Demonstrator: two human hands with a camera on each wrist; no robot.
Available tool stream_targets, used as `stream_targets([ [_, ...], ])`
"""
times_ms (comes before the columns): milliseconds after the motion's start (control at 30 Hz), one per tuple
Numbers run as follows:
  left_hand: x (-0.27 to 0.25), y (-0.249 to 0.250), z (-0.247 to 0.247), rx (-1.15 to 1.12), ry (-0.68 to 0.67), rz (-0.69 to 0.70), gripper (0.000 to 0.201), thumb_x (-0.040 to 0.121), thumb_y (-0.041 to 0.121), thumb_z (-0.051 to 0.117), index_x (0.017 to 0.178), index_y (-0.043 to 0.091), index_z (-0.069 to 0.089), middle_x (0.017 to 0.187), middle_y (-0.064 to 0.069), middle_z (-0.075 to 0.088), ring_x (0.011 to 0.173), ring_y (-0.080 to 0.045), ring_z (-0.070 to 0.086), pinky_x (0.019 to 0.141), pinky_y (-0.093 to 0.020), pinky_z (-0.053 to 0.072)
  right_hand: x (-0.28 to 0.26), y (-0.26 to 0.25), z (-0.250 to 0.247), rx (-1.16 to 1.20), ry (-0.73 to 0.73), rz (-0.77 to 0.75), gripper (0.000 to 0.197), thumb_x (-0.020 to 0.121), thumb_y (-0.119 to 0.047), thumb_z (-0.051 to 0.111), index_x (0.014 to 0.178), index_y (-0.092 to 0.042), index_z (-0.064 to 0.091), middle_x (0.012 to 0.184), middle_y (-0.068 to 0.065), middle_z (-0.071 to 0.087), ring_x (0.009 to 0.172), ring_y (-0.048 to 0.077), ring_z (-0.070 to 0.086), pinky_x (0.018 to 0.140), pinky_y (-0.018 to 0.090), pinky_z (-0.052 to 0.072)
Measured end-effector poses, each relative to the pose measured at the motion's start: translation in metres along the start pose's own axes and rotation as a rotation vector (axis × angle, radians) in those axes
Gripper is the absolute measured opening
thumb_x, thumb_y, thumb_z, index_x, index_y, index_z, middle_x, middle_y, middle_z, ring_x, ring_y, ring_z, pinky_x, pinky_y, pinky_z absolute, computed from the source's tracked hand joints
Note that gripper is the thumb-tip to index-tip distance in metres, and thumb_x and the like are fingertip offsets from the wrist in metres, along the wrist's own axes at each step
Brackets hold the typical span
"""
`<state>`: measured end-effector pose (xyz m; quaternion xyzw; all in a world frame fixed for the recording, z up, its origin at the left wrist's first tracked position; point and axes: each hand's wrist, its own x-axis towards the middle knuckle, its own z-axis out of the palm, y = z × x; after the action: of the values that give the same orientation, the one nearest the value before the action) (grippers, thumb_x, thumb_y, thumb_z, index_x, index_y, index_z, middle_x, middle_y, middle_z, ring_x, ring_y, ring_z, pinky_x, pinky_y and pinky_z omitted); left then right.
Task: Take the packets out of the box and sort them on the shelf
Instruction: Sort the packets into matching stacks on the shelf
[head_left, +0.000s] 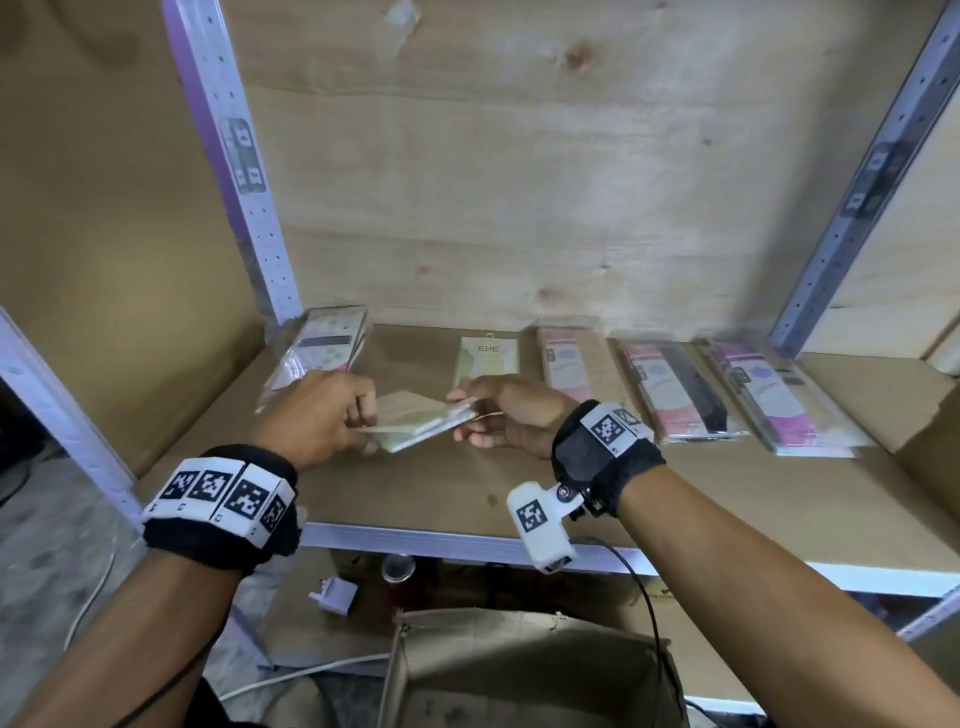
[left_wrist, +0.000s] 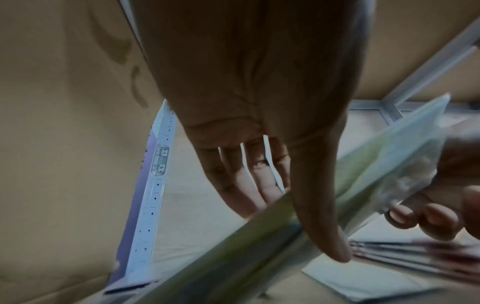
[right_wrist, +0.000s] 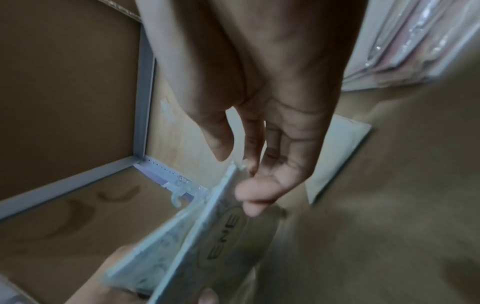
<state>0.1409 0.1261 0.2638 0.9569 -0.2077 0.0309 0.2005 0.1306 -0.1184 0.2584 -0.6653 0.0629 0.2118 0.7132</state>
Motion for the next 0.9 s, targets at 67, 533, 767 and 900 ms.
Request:
stream_targets([
  [67,-0.006,-0.002,0.002,0.025,-0.024,-0.002,0.032,0.059,0.009,0.091,0.064,0.021,0.062,0.059,0.009,0.058,0.056,-0.003,0.053,0.055,-0.022,0.04,0.002,0.01,0.002,-0.027,-0.007,0.011,0.024,0.098,-0.011,0.057,0.118,0.001,0.064,0.076,0.01,0.064,0.061,0.016,0.066,0.062,0.023,0.058],
  [533,-0.018,-0.016,-0.026,-0.354,0.422,0.017,0.015,0.082,0.02,0.08,0.082,0.015,0.065,0.078,0.003,0.073,0.074,-0.022,0.064,0.072,-0.026,0.05,0.002,0.021,0.007,-1.011,-0.05,-0.161,0.027,0.098,-0.029,0.055,0.118,-0.02,0.07,0.119,0.001,0.066,0.105,0.017,0.059,0.083,0.024,0.043],
  [767,0.014,0.011,0.003,-0.966,0.273,-0.125,0.028,0.087,0.009,0.073,0.115,0.011,0.071,0.108,0.005,0.077,0.087,0.001,0.072,0.067,-0.011,0.053,0.002,0.007,-0.002,-0.359,0.07,-0.259,0.034,0.101,-0.03,0.05,0.118,-0.006,0.066,0.113,0.011,0.068,0.104,0.031,0.062,0.096,0.042,0.048],
  [900,0.034,0.019,0.024,-1.162,0.204,-0.24,0.03,0.089,0.01,0.072,0.119,0.005,0.069,0.11,-0.004,0.076,0.103,-0.021,0.072,0.084,-0.031,0.06,0.001,0.014,-0.007,-0.104,0.018,-0.252,0.034,0.096,-0.033,0.062,0.116,-0.007,0.066,0.129,0.029,0.059,0.11,0.049,0.057,0.105,0.053,0.042],
])
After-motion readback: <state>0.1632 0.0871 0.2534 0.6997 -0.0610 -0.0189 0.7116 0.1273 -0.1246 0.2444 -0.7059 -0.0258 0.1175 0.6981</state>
